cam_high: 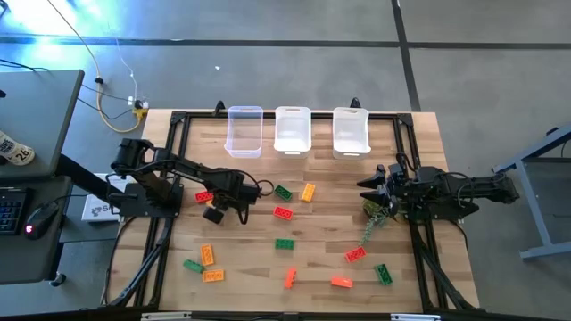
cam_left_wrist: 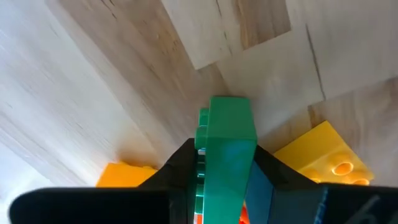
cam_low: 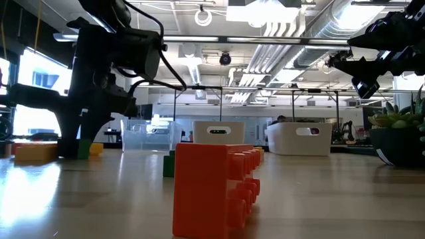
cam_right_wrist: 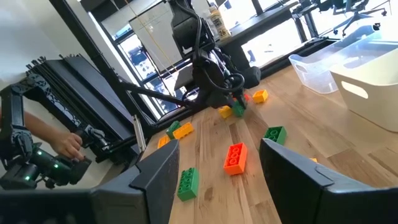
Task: Sort & place blocks by color
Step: Put the green game piece into the transparent bin
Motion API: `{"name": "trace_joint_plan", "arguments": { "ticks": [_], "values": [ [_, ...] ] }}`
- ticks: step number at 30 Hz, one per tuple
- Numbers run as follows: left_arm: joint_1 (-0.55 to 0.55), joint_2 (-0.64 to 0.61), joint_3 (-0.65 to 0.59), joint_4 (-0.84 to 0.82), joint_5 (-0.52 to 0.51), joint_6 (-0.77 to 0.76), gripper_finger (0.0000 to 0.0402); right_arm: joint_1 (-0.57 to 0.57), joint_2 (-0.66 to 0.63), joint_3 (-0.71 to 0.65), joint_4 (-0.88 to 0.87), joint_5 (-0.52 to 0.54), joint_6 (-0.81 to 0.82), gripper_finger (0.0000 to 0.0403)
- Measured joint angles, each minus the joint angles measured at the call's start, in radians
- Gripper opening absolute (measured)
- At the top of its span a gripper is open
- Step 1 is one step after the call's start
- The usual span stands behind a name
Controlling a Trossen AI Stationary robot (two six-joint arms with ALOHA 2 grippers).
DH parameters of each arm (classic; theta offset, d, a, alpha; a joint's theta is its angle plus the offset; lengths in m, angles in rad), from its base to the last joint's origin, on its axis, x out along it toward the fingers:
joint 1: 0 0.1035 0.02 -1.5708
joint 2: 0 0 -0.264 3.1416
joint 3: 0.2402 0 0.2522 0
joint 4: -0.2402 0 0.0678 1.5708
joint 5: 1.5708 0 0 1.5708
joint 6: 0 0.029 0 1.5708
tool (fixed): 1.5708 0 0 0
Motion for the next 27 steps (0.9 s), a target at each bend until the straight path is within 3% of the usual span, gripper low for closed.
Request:
{"name": "trace_joint_plan", "arguments": {
  "ticks": [7, 16, 22, 27],
  "values": [
    [-0.001, -0.008, 0.014, -0.002, 0.024, -0.085, 0.0065, 0.0, 0.0, 0.0, 0.0, 0.0, 0.001, 0.021],
    [0.021, -0.008, 0.159, -0.024, -0.033, -0.146, 0.0066, 0.0, 0.0, 0.0, 0.0, 0.0, -0.002, 0.021],
    [0.111, -0.008, 0.261, -0.021, -0.145, -0.164, 0.0068, 0.0, 0.0, 0.0, 0.001, 0.007, 0.001, 0.021],
    [0.224, -0.008, 0.345, -0.02, -0.164, -0.171, 0.0067, 0.0, 0.0, 0.0, 0.001, 0.007, -0.002, 0.021]
  ]
}}
